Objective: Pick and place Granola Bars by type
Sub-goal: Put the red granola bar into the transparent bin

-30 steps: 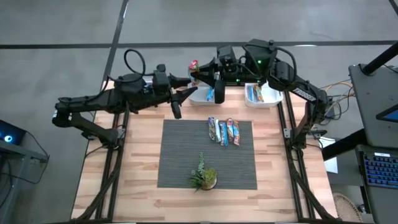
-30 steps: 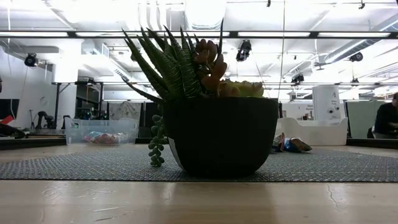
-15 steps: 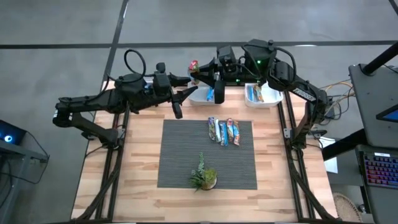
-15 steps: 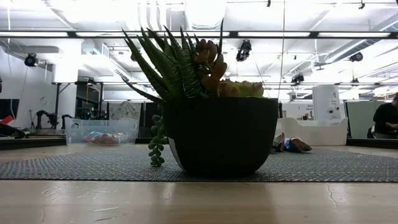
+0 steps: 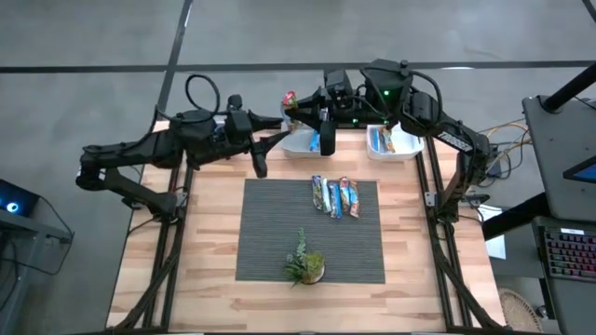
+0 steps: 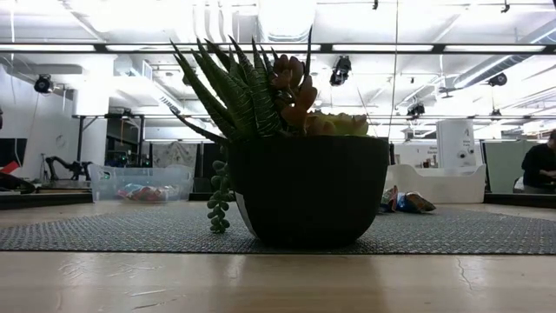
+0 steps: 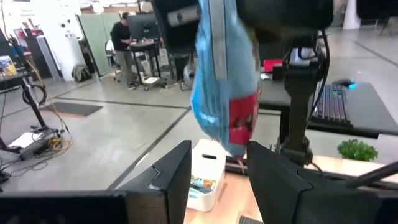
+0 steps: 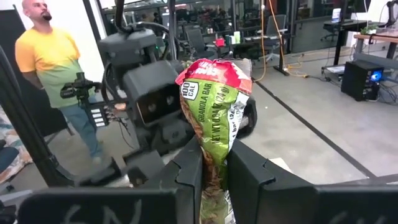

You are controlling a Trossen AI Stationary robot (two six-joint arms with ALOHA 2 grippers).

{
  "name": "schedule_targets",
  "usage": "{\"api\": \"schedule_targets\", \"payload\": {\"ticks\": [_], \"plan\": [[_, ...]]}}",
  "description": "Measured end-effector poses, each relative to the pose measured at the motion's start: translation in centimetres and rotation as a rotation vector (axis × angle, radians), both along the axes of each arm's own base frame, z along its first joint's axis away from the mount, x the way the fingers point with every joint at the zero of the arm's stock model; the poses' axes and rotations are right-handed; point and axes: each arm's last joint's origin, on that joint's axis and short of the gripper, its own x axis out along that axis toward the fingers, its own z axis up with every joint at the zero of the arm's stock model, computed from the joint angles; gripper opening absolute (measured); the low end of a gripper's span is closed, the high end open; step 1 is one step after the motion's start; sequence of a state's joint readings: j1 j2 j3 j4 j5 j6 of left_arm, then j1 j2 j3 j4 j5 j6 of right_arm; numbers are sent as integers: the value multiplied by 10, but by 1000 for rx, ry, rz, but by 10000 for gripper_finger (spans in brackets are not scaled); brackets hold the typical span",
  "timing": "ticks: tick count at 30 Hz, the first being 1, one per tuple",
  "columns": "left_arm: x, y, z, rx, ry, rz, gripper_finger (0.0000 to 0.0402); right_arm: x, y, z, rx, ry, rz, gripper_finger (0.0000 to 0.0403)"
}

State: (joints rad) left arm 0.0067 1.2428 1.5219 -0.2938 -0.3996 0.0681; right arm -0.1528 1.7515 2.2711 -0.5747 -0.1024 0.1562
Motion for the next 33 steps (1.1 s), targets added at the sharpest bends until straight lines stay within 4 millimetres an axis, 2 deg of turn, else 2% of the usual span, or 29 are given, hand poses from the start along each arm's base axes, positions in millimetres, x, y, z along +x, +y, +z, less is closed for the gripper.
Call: {"api": "schedule_targets", "payload": {"ticks": [4,12,33], "plan": [[-6,0,4,0,-26,0,138,0,0,0,-2,1,0,47],[-4,0,6,2,-50,-12,138,0,0,0,-4,-1,0,47],[16,-2,0,-18,-74,-97,138,2,1,-1,20,1,3,47]]}}
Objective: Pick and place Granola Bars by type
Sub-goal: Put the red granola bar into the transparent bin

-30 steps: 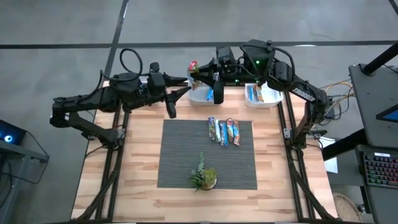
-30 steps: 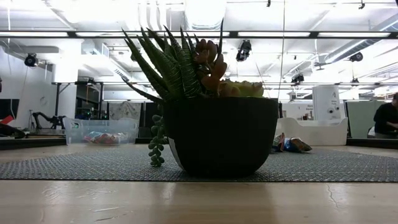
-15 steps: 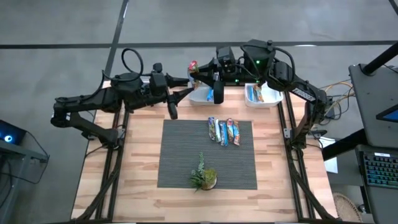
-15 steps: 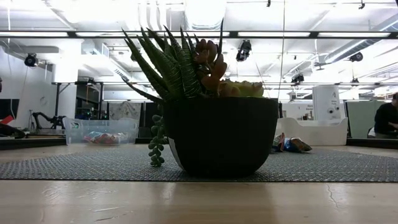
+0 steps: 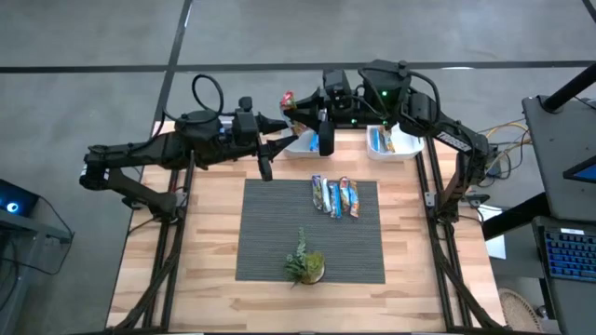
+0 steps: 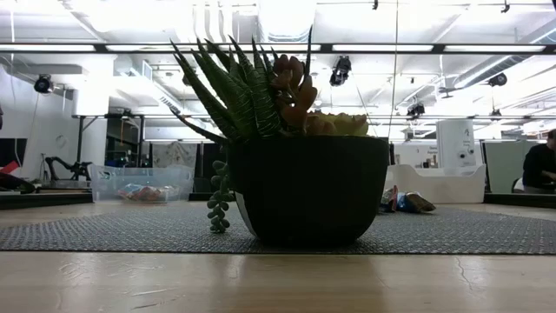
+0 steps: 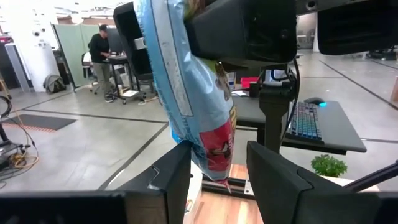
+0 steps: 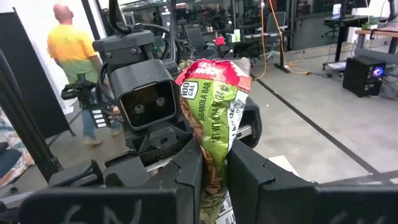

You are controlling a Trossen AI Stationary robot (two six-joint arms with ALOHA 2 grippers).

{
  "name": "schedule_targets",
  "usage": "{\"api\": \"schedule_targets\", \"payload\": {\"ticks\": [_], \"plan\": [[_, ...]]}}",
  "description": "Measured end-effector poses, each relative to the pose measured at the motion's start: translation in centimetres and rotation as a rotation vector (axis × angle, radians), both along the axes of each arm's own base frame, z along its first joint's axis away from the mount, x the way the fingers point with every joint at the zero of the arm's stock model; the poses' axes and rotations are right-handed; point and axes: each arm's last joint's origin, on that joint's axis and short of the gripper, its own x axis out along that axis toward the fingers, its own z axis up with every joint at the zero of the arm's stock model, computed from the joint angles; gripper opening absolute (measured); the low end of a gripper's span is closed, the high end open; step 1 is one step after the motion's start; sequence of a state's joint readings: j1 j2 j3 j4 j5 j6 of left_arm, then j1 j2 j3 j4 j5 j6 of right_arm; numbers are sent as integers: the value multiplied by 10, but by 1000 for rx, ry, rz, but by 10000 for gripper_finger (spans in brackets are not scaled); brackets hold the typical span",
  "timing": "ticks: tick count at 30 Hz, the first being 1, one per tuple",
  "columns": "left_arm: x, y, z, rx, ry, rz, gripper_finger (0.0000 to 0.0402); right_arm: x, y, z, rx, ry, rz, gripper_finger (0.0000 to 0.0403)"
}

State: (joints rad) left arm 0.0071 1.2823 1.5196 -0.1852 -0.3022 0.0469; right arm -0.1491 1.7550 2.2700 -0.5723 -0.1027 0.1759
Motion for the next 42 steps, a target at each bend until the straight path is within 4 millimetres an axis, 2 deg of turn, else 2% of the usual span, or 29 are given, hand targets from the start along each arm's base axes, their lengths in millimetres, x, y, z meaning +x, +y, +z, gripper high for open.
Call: {"api": "schedule_targets", "payload": {"ticks": [33,42], "plan": [[-1,0,-1,5,15,23,138,1,3,0,0,1,8,47],[-2,0,-3,-71,10,20,138,1,3,0,0,1,8,47]]}}
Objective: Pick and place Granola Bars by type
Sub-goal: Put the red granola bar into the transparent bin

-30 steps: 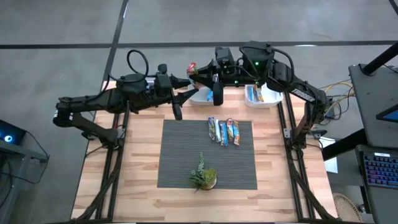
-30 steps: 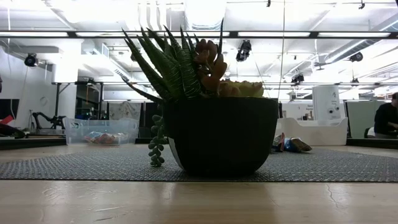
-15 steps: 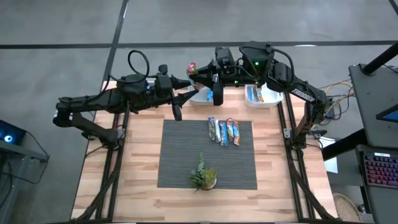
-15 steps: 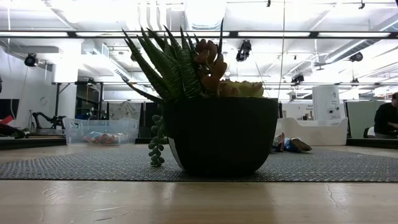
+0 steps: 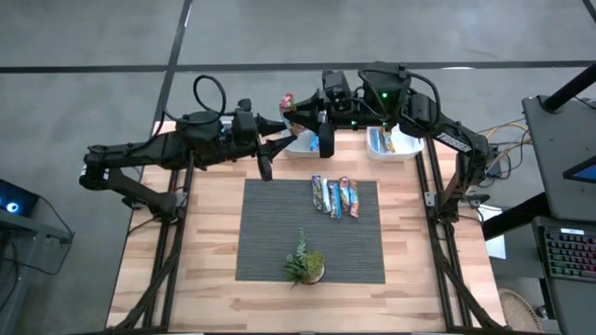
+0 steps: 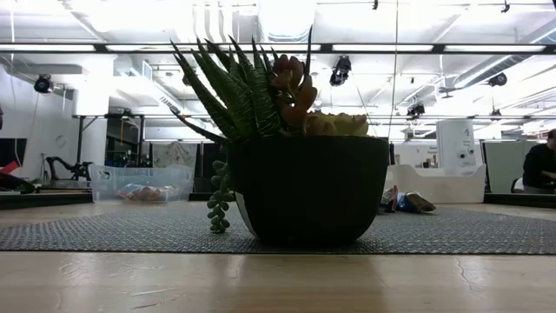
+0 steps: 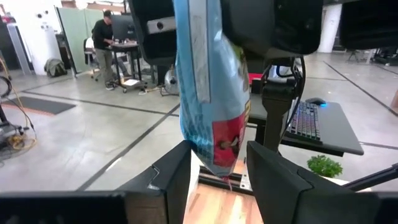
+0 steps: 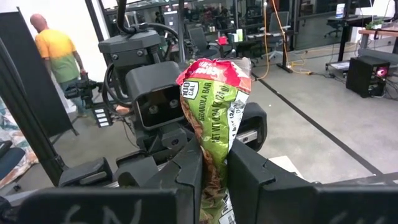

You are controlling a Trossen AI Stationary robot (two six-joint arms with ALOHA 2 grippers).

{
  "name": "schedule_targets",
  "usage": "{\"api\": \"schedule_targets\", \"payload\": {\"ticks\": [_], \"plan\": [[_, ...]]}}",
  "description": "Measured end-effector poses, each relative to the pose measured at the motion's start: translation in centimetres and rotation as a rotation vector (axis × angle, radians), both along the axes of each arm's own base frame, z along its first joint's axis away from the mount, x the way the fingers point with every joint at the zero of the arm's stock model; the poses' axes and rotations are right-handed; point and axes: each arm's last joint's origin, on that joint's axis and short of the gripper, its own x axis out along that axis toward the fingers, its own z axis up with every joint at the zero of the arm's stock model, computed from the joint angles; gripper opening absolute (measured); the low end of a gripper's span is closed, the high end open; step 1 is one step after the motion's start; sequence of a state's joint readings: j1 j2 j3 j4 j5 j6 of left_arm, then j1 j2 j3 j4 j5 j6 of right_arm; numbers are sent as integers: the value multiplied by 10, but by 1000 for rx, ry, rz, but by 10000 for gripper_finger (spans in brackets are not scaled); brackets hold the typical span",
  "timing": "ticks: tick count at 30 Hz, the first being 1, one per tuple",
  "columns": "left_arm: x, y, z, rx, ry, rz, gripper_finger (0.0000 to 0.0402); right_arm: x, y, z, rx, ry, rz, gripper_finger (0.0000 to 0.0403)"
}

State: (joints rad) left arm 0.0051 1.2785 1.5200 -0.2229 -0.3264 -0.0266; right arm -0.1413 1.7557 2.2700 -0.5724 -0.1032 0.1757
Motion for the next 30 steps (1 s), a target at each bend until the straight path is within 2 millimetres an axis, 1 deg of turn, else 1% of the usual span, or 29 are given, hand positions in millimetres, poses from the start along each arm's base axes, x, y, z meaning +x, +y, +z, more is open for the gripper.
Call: {"api": "schedule_targets", "payload": {"ticks": [5,16,22,25,30], "plan": [[0,0,1,-27,-7,1,138,0,0,0,0,0,0,47],[-5,0,10,-85,-45,3,138,0,0,0,-1,0,0,47],[-5,0,5,-161,-13,-43,138,0,0,-2,1,22,0,47],[-5,0,2,-171,21,-47,138,0,0,-2,0,22,0,47],[-5,-1,1,-178,23,-57,138,0,0,-2,1,22,0,47]]}}
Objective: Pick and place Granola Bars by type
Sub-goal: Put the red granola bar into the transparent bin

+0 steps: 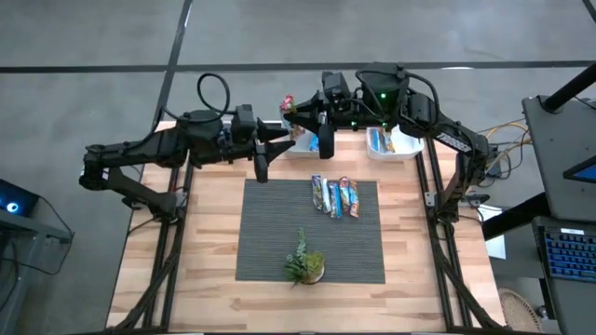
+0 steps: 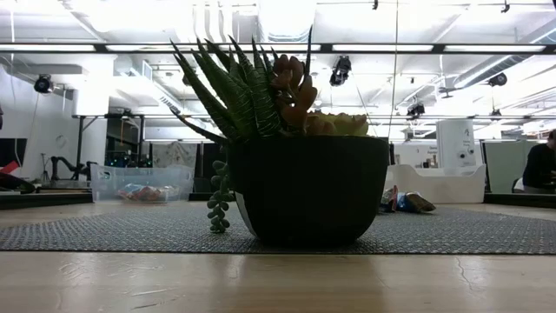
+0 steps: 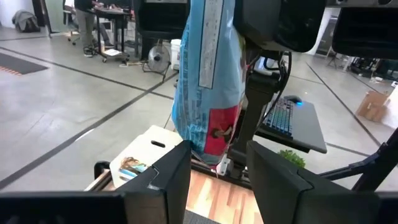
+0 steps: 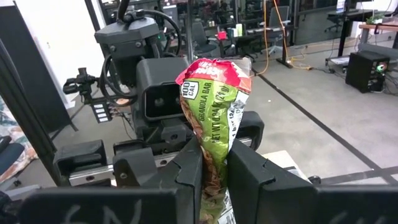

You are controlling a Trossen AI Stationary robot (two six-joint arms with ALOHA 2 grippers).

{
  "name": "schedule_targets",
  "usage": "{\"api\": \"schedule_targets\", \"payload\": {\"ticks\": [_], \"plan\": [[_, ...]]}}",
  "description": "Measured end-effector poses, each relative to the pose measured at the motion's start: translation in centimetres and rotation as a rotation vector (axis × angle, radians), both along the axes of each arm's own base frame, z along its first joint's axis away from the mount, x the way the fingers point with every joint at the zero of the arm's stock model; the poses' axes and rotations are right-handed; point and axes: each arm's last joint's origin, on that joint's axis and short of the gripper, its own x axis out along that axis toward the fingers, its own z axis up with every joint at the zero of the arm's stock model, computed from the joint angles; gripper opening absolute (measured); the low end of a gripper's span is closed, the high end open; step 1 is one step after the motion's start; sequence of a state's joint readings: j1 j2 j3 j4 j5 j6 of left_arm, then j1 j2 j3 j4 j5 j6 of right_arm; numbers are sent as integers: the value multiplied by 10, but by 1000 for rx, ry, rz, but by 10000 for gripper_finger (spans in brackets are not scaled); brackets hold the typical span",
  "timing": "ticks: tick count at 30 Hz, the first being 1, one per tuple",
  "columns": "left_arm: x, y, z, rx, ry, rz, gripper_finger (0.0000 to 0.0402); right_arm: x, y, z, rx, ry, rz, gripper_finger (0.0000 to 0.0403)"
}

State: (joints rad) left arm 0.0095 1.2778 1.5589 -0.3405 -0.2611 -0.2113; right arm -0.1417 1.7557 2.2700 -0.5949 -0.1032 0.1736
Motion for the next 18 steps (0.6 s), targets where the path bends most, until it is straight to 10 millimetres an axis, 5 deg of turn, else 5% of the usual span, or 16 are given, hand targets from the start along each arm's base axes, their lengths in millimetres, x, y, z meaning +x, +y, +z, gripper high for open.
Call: {"api": "schedule_targets", "payload": {"ticks": [18], "plan": [[12,1,8,6,51,-17,138,0,0,0,10,1,-1,47]]}}
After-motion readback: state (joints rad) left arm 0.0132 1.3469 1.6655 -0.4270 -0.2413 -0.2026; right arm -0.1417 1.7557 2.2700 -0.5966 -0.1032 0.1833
